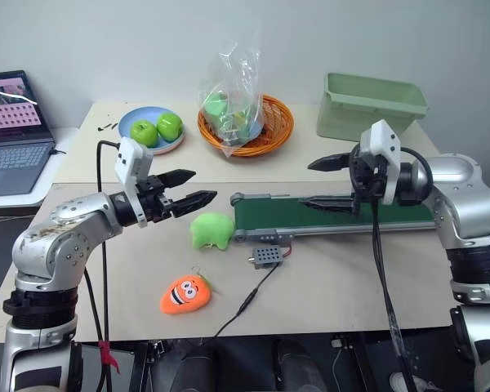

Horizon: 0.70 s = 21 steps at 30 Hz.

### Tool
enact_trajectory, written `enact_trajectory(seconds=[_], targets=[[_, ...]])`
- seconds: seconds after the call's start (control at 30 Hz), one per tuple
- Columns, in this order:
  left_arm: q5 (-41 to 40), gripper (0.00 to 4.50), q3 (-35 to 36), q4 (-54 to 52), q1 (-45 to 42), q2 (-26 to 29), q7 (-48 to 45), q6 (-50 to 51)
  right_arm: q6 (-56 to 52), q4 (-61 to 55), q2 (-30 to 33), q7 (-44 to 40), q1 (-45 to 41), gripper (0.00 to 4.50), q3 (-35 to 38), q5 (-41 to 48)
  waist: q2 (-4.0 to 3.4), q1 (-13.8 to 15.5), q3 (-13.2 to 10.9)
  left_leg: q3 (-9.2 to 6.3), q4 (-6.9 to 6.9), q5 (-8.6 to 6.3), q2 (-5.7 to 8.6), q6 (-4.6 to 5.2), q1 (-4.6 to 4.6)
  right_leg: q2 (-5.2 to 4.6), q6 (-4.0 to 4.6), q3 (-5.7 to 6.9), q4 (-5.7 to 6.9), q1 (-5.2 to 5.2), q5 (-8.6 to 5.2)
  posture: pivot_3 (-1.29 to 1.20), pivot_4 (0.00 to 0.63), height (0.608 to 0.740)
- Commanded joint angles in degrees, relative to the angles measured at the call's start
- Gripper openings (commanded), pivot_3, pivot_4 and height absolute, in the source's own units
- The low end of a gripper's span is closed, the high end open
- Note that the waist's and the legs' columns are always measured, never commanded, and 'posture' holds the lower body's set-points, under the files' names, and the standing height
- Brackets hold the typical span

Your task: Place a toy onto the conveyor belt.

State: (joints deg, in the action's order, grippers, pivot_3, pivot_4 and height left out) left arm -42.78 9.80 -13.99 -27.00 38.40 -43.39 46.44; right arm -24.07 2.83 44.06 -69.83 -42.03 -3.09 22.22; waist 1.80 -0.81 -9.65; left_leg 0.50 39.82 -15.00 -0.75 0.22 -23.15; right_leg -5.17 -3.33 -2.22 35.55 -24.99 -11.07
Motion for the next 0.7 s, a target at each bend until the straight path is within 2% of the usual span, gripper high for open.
enact_trajectory(seconds=[0.03, 0.3, 0.37, 0.47, 0.7], targets=[[0.2, 4.39, -0.2, -0.9, 0.1, 0.2, -0.5, -0.6, 1.2, -0.8, 0.2, 0.0, -1.4, 4.50, 1.2, 0.0, 0.00, 0.0, 0.0, 0.00, 0.00, 0.00, 0.00, 0.00, 0.00, 0.00, 0.00, 0.00, 0.00, 0.00, 0.00, 0.00, 0.150, 0.740], [0.5, 4.39, 0.2, -0.8, 0.1, -1.6, -0.1, -2.4, 1.1, -0.6, 0.0, -0.4, -1.9, 4.50, 1.1, -0.2, 0.00, 0.0, 0.0, 0.00, 0.00, 0.00, 0.00, 0.00, 0.00, 0.00, 0.00, 0.00, 0.00, 0.00, 0.00, 0.00, 0.150, 0.740], [5.6, 4.39, -1.6, -0.4, -1.0, -2.2, 2.6, -6.1, 1.1, -0.4, 0.1, -0.7, -1.9, 4.50, 1.0, -0.2, 0.00, 0.0, 0.0, 0.00, 0.00, 0.00, 0.00, 0.00, 0.00, 0.00, 0.00, 0.00, 0.00, 0.00, 0.00, 0.00, 0.150, 0.740], [10.1, 4.39, -4.5, -3.5, 0.3, -0.9, 1.2, -10.2, 1.5, 0.5, -0.3, -1.3, -2.4, 4.50, 0.5, -0.6, 0.00, 0.0, 0.0, 0.00, 0.00, 0.00, 0.02, 0.00, 0.00, 0.00, 0.00, 0.00, 0.00, 0.00, 0.00, 0.00, 0.150, 0.740], [6.7, 4.39, -3.2, -11.2, 7.4, 1.8, -3.3, -9.3, 2.5, 2.1, -0.6, -3.9, -3.4, 4.50, -0.6, -0.8, -0.01, -0.2, 0.0, 0.02, -0.06, 0.00, -0.03, 0.00, 0.00, 0.01, 0.00, -0.02, -0.09, -0.01, 0.00, 0.00, 0.150, 0.740]])
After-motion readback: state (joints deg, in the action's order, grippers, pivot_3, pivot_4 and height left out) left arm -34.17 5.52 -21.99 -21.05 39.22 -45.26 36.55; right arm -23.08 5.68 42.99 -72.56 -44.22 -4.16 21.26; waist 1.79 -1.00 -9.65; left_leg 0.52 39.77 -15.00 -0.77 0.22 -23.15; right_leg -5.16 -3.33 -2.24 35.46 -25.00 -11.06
